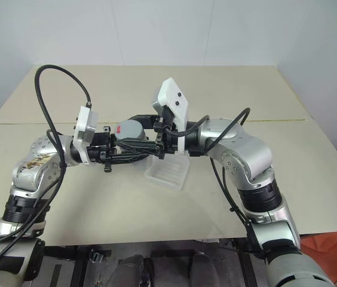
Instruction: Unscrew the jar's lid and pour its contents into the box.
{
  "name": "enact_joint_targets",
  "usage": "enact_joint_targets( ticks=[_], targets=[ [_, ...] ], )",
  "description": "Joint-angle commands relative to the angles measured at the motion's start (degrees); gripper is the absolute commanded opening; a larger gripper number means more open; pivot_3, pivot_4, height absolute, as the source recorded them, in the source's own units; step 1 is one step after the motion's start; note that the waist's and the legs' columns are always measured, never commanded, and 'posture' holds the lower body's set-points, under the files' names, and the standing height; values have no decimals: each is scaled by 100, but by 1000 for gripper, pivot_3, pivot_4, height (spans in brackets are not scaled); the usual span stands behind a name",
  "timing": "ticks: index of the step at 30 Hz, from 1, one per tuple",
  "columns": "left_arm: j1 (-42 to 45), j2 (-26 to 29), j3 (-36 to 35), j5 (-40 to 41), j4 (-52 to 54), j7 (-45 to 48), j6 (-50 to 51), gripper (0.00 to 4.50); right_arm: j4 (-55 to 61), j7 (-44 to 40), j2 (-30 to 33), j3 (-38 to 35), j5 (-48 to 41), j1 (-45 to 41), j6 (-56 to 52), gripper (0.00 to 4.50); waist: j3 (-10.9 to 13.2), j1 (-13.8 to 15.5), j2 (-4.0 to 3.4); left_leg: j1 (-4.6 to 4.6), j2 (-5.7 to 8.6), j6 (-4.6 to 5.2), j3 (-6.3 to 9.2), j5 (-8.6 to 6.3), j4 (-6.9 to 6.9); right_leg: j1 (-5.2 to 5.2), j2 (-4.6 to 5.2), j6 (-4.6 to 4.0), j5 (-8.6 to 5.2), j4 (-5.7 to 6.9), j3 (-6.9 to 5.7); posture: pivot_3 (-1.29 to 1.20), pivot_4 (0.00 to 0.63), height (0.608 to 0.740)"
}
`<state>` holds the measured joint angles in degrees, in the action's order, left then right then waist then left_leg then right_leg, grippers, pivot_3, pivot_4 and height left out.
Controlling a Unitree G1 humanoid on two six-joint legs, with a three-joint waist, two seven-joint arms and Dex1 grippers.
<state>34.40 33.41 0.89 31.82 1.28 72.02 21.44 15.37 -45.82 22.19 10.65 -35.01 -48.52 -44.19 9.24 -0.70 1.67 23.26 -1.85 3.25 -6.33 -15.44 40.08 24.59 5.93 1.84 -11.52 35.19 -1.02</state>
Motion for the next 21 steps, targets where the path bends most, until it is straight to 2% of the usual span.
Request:
enact_joint_targets(
  ticks=[1,3,7,10,14,17,19,21],
  targets=[
    [60,81,-70,144,117,286,-87,1930,15,-280,-24,-287,-151,-174,292,2757,0,1,0,0,-1,0,0,0,0,0,0,0,0,0,0,0,150,740],
    [86,89,-91,262,70,521,-110,1930,-115,-780,9,-284,-259,-214,488,2757,0,3,0,0,0,0,0,0,0,0,0,0,0,0,0,0,150,740],
    [212,174,3,649,145,1253,162,1930,-574,-3127,354,-71,-620,-379,1010,2757,2,13,-3,3,0,3,-1,-2,5,-1,-4,1,0,-3,0,0,150,740],
    [354,248,177,635,218,1610,177,1930,-1533,-4459,227,342,-369,-764,1734,2757,2,-1,-3,2,0,6,-1,-3,10,-2,-8,2,1,-3,4,0,150,740],
    [346,270,273,611,387,1655,191,1930,-2339,-4668,146,859,-315,-1206,2526,2757,3,-49,-4,-8,-11,-1,2,1,9,-2,-24,-2,3,7,14,0,150,740],
    [216,210,274,551,514,1418,141,1930,-2744,-4668,-4,869,-110,-1379,2845,2757,4,-35,-5,-3,-15,-9,2,5,8,11,-27,-4,2,18,17,0,150,740],
    [137,179,241,506,530,1286,110,1930,-2701,-4594,-16,676,-32,-1294,2781,3474,4,-20,-5,2,-15,-10,2,6,9,14,-27,-4,2,23,17,0,150,740],
    [62,168,171,467,476,1174,72,1930,-2496,-4317,80,463,14,-1102,2669,3951,4,12,-5,15,-14,-13,0,8,15,28,-23,-3,1,58,19,0,150,740]
  ],
)
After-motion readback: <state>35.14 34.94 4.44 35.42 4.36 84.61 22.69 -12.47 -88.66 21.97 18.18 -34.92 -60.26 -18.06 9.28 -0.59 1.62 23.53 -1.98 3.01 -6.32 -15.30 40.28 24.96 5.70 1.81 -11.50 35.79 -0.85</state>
